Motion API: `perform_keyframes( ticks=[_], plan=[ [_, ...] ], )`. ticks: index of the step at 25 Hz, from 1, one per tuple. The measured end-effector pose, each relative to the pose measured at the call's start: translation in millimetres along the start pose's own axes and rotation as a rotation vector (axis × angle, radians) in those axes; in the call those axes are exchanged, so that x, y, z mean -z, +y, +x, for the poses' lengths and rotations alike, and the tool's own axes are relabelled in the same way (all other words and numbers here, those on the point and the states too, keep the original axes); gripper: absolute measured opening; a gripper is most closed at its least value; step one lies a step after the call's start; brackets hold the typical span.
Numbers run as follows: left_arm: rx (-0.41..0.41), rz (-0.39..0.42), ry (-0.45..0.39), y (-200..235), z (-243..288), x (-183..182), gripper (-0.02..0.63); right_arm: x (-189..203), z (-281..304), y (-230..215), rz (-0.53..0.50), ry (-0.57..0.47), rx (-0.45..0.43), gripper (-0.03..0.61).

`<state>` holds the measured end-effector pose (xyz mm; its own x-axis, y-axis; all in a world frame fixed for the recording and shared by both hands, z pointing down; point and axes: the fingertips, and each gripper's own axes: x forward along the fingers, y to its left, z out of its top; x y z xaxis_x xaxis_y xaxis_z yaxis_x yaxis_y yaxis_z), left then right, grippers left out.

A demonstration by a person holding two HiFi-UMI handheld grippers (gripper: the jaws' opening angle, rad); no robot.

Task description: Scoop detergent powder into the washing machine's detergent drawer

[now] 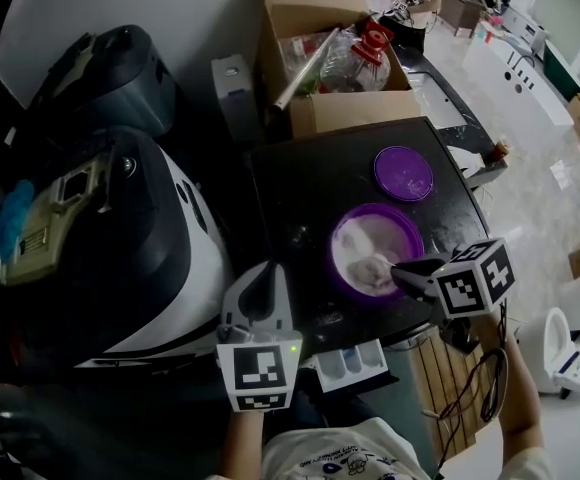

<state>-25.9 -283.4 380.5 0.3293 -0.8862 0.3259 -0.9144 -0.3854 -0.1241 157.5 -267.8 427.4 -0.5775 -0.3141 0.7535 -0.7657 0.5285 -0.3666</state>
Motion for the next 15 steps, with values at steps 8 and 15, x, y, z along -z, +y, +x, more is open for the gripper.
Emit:
perform_keyframes(
  ticks=[8,15],
  plan=[
    [-0.007,-0.006,-0.01,2,-4,-3,0.002,-6,-4,4,0.16,-0.078,-0.095,0.021],
    [-0.01,-0.008,-0.021,2,-9,-5,0.002,-9,-7,14,0.324,-0.162,-0.207,0.021]
  ],
)
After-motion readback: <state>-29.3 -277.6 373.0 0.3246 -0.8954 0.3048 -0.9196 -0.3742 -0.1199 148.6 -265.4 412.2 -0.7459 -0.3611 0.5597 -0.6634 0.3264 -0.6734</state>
